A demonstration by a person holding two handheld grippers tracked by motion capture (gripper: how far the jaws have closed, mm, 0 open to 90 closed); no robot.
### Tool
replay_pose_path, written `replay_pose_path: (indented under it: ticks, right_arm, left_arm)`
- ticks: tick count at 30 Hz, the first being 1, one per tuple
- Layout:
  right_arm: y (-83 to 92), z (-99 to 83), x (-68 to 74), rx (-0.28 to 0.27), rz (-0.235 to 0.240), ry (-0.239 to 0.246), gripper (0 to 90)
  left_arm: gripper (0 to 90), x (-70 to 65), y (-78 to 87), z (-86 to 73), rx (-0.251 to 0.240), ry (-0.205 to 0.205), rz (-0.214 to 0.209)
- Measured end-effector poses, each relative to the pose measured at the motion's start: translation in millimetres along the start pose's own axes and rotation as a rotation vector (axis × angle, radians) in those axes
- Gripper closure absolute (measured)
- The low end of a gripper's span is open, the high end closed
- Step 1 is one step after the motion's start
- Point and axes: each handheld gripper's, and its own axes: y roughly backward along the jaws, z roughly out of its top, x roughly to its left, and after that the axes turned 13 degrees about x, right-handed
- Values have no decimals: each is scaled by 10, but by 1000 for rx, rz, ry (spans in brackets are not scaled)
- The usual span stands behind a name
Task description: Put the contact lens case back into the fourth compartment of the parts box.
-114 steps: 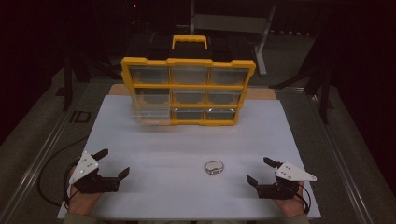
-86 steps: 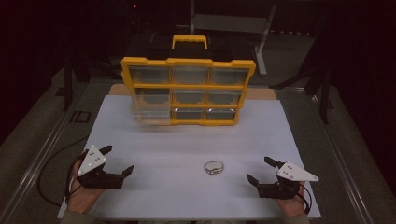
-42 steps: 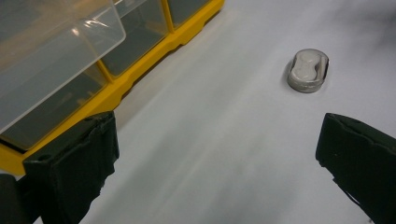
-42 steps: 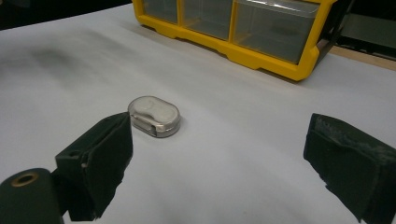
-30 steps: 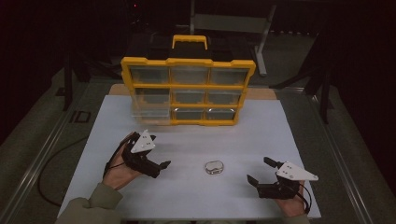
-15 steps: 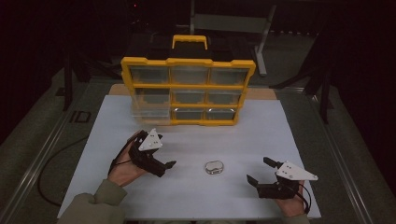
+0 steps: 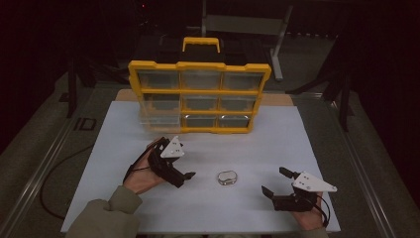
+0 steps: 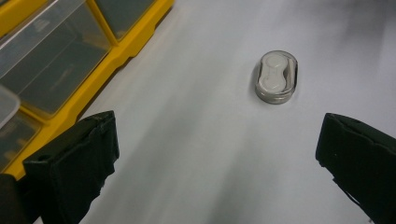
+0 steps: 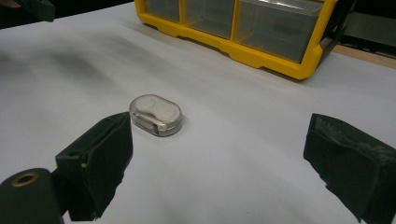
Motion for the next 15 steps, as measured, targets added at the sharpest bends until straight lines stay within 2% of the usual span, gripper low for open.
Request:
replay_pose_path:
  ticks: [9,10,15]
  right_arm:
    - [2,-1,3,-1,2,-1,79]
    - [3,-1,3,-4,2,0,79]
    - [8,-3,1,-5,2,0,79]
  left_arm:
    - [0,-26,-121,90,-2,-11,-18]
    - [0,-46,-185,127,-2,-18,-28]
    - [0,-74,-273,175,2,-25,-44]
